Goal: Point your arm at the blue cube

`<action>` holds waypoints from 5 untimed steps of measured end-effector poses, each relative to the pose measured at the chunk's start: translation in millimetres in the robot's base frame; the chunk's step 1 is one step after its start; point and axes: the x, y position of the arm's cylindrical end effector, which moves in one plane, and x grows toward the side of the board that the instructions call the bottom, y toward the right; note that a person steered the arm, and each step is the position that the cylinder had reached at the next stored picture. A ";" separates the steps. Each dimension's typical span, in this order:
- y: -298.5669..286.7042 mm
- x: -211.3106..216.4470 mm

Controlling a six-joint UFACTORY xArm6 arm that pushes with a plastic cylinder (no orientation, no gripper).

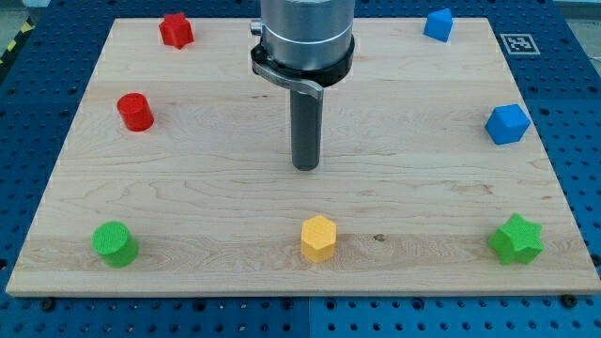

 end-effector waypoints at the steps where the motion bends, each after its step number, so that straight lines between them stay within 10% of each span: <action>1: 0.3 0.0; 5: 10.3 0.0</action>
